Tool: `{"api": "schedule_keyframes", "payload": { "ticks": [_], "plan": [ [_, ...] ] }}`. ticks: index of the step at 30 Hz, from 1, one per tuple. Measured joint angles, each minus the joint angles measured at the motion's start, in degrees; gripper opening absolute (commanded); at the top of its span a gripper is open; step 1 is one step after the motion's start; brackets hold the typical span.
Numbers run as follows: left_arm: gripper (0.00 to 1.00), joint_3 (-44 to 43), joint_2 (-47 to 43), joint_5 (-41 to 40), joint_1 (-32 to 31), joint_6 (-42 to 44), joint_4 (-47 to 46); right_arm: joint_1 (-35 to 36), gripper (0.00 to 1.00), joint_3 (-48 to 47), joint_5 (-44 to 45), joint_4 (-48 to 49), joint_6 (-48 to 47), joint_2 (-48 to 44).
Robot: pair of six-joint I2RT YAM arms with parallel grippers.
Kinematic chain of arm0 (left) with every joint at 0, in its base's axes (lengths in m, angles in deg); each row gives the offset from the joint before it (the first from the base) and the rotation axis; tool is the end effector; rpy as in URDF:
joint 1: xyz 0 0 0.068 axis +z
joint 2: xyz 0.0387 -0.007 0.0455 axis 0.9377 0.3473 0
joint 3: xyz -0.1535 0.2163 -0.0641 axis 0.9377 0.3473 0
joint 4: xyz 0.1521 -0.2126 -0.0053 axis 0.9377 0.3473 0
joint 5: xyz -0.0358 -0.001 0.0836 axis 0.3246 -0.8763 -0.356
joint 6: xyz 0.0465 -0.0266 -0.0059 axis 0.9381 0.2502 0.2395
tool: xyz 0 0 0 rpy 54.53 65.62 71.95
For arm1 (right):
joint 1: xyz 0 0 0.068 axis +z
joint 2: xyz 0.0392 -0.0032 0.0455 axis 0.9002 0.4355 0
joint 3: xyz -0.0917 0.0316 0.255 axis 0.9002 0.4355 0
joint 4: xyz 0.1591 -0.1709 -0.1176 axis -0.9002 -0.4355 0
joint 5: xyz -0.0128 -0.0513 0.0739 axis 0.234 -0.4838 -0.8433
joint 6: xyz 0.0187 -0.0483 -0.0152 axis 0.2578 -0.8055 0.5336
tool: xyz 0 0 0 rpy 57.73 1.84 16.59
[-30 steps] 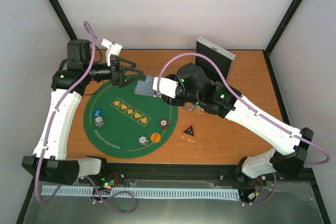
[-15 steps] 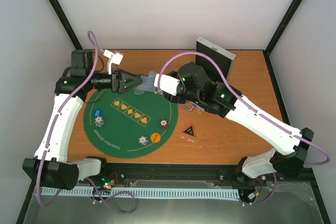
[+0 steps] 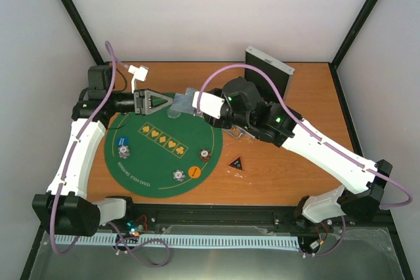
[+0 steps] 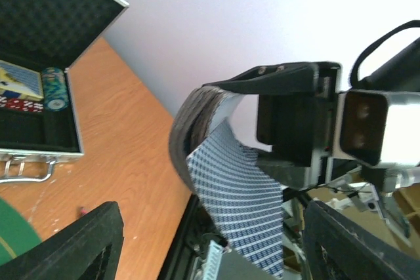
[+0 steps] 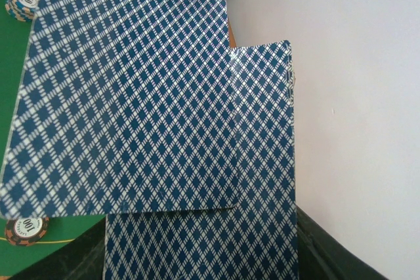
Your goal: Distribute texas hold em gaming equipment
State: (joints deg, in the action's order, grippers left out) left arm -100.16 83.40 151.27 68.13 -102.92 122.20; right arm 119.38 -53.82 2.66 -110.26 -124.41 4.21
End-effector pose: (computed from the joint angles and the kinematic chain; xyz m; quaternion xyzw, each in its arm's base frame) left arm 0.2354 -0.0410 0.3794 0.1995 0.7288 -0.5935 0.2771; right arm 0.1764 0.2437 0.4151 -0.6075 0.6030 -0.0066 0.5170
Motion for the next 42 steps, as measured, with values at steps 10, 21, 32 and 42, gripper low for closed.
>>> {"api": "schedule_keyframes", "payload": {
  "ticks": [10, 21, 32, 42],
  "plan": [
    [0.68, 0.42, 2.19, 4.02, -3.13, -5.29, -6.27, 0.00, 0.50, 0.00, -0.20, 0.00, -0.13, 0.00],
    [0.12, -0.15, 3.78, 2.56, -4.33, -4.35, -5.70, 0.00, 0.50, 0.00, -0.46, 0.00, -0.22, 0.00],
    [0.01, -2.56, 3.93, 2.49, -4.37, -1.84, -3.19, -0.98, 0.50, 1.73, -1.49, 0.00, 0.02, -0.02],
    [0.01, -16.83, 6.60, -0.44, -4.35, 7.34, 6.62, -3.78, 0.50, 5.20, -4.24, 0.11, 2.75, -1.62]
  ]
}}
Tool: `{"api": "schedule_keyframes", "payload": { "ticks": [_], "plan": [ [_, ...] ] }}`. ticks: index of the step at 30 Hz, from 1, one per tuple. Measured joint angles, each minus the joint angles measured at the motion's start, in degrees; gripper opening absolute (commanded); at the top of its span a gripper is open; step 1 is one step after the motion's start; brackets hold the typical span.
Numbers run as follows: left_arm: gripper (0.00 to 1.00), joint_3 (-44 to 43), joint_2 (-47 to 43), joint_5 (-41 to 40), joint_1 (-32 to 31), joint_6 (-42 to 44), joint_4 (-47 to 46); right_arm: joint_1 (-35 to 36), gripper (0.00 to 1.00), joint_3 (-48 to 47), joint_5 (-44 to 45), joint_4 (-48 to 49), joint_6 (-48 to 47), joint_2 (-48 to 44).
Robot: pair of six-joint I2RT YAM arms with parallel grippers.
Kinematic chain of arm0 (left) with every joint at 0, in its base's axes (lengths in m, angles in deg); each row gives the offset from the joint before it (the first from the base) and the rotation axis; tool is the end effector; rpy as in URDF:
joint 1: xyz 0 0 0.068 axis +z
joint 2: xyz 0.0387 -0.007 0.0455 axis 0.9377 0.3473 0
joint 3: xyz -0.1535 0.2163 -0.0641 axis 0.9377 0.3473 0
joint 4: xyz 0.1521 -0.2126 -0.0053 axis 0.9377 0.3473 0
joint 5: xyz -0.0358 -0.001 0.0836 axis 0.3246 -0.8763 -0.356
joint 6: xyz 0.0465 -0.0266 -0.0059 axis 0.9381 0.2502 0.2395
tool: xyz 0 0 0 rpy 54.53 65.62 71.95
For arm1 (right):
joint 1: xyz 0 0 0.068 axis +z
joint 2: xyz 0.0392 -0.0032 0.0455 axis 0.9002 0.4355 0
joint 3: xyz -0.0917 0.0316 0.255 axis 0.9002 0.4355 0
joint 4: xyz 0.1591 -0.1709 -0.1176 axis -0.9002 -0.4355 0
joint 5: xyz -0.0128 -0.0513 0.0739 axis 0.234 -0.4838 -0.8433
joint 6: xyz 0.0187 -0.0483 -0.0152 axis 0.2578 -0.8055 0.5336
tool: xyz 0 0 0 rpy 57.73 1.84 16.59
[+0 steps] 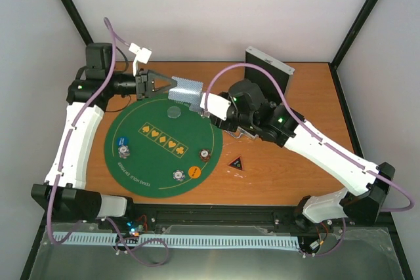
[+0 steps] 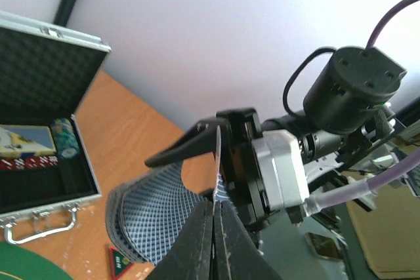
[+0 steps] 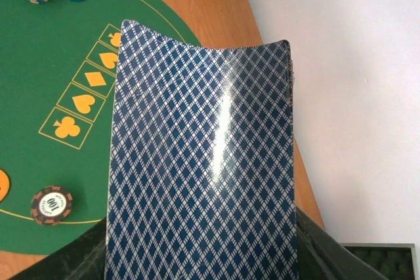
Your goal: Distribute texas hold em gaming equipment
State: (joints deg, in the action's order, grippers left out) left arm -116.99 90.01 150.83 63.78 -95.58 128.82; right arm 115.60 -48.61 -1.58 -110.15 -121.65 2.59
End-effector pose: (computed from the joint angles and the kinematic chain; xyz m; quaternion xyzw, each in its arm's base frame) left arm 0.2479 -0.0603 0.4346 0.2885 0.6954 -0.5770 0.3167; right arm 0.1870 0.2293 0.3928 -0.5985 0.6347 0.0166 0.4885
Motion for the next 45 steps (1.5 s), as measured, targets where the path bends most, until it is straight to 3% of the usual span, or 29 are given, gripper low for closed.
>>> {"api": "schedule_keyframes", "payload": {
  "ticks": [6, 12, 16, 20, 25, 40, 45],
  "plan": [
    [0.01, -10.62, 3.04, -5.79, 3.87, 3.98, 5.44, -0.90, 0.50, 3.69, -1.86, 0.66, 2.58, -2.51],
    [0.01, -17.92, 8.41, -17.97, 10.12, 9.64, 10.34, -0.98, 0.50, 7.39, -3.80, 1.73, 4.90, -4.74],
    [0.01, -14.43, 9.05, -32.72, 12.96, 13.60, 10.23, -0.98, 0.50, 9.40, -4.87, 2.16, 5.42, -5.99],
    [0.01, -4.66, 6.47, -49.31, 13.51, 17.51, 8.22, -0.98, 0.50, 10.23, -6.03, 2.25, 5.66, -6.54],
    [0.01, 3.56, 2.82, -60.87, 13.51, 20.79, 7.19, -0.98, 0.50, 10.23, -7.67, 2.25, 6.16, -7.32],
    [0.01, 16.98, -7.39, -58.18, 14.25, 22.49, 6.80, -0.98, 0.50, 9.29, -9.75, -2.10, 9.99, -8.55],
    [0.01, 20.70, -8.72, -53.79, 20.52, 24.81, 6.56, -0.98, 0.50, 7.06, -10.40, -3.23, 12.50, -8.55]
  ]
}}
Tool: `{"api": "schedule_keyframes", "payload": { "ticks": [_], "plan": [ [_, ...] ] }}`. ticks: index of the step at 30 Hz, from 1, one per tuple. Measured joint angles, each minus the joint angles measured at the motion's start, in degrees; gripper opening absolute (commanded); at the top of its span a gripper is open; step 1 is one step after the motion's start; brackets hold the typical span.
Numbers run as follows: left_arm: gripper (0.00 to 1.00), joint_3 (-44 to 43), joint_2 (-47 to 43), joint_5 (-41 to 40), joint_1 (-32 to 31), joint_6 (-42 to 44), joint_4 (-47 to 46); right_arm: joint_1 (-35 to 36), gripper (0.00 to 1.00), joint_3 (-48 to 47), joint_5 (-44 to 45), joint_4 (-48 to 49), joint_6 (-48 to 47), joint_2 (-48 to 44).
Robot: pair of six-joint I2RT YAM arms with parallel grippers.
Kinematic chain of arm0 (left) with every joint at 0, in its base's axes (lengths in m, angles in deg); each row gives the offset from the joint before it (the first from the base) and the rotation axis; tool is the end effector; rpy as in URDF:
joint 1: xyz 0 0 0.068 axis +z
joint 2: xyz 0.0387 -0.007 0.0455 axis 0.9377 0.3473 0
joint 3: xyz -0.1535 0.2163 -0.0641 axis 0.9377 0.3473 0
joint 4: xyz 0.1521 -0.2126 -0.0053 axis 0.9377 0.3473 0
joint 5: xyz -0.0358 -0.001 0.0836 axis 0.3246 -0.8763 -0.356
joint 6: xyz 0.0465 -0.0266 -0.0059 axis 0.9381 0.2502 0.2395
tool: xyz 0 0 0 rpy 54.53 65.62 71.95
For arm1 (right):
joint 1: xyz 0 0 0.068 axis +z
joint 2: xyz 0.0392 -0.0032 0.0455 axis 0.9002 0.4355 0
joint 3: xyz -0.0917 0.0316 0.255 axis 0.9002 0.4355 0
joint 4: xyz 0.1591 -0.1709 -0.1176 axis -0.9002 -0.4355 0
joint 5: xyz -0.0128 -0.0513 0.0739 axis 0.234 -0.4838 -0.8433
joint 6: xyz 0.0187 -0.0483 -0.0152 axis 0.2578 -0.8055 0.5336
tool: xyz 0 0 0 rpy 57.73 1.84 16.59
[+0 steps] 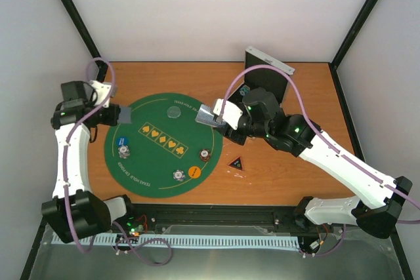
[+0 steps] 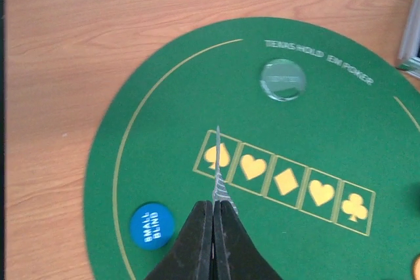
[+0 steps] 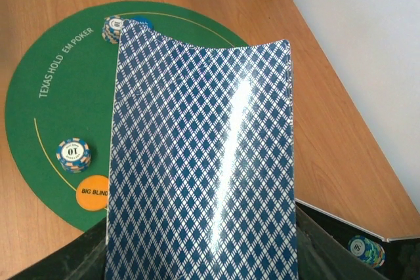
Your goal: Distribute texas hold em gaming equipment
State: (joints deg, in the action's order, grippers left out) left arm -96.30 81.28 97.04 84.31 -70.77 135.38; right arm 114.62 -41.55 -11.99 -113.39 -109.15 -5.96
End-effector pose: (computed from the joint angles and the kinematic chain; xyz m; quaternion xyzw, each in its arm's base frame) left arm 0.2257 0.0451 0.3338 0.0901 0.9239 -0.0804 0.3632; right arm 0.1594 0.1981 0.3849 -0.5589 0.6794 0.1405 0.4542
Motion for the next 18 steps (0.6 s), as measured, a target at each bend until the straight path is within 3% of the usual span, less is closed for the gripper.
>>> {"api": "schedule_keyframes", "payload": {
  "ticks": [3, 7, 18],
  "plan": [
    [0.01, 0.48, 1.09, 3.48, 7.23, 1.97, -0.04, 0.00, 0.50, -0.48, -0.22, 0.13, 1.18, 0.00],
    [0.01, 0.57, 2.14, 6.80, 12.26, 3.96, 0.02, 0.00, 0.50, 0.15, -0.48, 0.98, 2.40, -0.17],
    [0.01, 0.94, 5.27, 13.99, 13.18, 4.04, 2.51, 0.00, 0.53, 6.69, -0.96, 3.21, 2.54, -2.45]
  ]
}}
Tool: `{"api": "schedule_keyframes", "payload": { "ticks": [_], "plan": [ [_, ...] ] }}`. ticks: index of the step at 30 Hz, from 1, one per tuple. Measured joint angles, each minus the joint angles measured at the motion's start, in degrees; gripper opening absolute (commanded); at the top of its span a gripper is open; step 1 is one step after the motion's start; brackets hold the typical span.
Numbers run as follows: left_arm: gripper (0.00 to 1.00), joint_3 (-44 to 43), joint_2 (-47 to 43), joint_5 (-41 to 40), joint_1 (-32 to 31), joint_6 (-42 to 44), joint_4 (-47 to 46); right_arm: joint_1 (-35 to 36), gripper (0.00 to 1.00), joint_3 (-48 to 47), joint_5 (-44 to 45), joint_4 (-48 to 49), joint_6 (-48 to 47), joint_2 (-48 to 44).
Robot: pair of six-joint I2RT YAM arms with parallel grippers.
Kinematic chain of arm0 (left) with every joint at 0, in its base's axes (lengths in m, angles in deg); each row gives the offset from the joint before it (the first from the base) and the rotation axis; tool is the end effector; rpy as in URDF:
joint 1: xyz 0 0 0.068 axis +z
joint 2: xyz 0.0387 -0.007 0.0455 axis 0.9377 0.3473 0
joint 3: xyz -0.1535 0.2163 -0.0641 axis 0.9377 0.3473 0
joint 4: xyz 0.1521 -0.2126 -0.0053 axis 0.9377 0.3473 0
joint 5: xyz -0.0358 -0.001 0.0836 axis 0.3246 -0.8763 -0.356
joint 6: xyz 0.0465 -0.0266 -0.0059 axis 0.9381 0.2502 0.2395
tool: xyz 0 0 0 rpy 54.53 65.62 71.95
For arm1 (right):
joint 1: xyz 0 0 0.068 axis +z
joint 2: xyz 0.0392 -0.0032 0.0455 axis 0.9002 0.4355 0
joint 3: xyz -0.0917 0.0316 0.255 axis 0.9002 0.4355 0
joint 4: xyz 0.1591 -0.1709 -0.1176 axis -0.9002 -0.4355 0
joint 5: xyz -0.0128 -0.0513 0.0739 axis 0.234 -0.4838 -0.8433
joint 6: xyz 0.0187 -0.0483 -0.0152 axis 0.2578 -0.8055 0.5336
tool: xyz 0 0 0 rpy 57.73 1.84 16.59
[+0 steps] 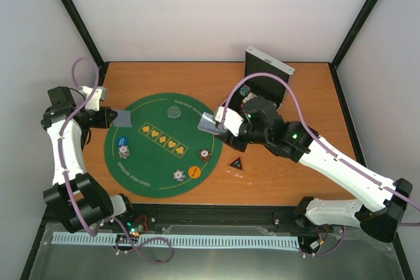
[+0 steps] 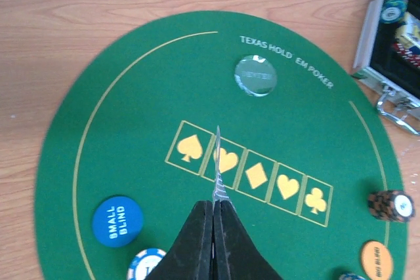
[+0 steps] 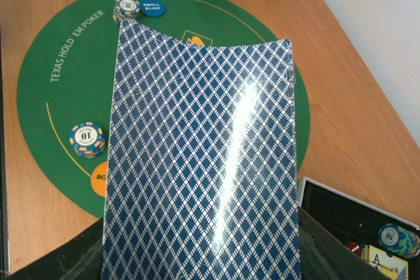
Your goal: Distribute texas hold em gaming equipment
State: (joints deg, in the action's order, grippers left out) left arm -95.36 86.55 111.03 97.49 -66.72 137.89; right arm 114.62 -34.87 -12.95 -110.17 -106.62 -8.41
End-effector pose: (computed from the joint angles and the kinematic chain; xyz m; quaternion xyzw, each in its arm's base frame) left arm 0.2239 0.0945 0.3097 0.0334 0.9217 -0.1658 0.3491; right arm 0.1552 0.1939 0.3613 -0.5488 0.6925 0.1560 0.4415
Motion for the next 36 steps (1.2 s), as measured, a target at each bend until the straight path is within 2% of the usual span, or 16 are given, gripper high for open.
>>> {"api": "schedule_keyframes", "payload": {
  "ticks": [5, 13, 19, 25, 32, 36],
  "plan": [
    [0.01, 0.46, -0.26, 4.24, 0.04, 0.96, 2.58, 0.00, 0.52, 1.55, -0.61, 0.07, -0.66, -0.35],
    [0.01, 4.15, 1.49, 0.81, 0.04, 2.14, 3.52, 0.00, 0.52, 2.38, -1.57, 1.90, -1.64, -0.57],
    [0.01, 4.17, 4.31, 3.93, -1.07, 3.34, 3.74, 0.00, 0.52, 3.23, -2.12, 2.84, -2.34, -0.57],
    [0.01, 4.61, 6.23, 6.80, -10.16, 4.79, 4.07, 0.00, 0.52, 3.28, -2.29, 2.95, -2.56, -0.55],
    [0.01, 4.44, 14.64, 9.66, -21.33, 3.67, 1.20, 0.00, 0.52, 3.28, -1.73, 2.95, -2.40, -0.33],
    [0.01, 1.33, 19.85, 10.75, -26.29, 0.57, -2.95, 0.00, 0.52, 3.28, -1.14, 2.91, -1.92, 0.22]
  ]
}}
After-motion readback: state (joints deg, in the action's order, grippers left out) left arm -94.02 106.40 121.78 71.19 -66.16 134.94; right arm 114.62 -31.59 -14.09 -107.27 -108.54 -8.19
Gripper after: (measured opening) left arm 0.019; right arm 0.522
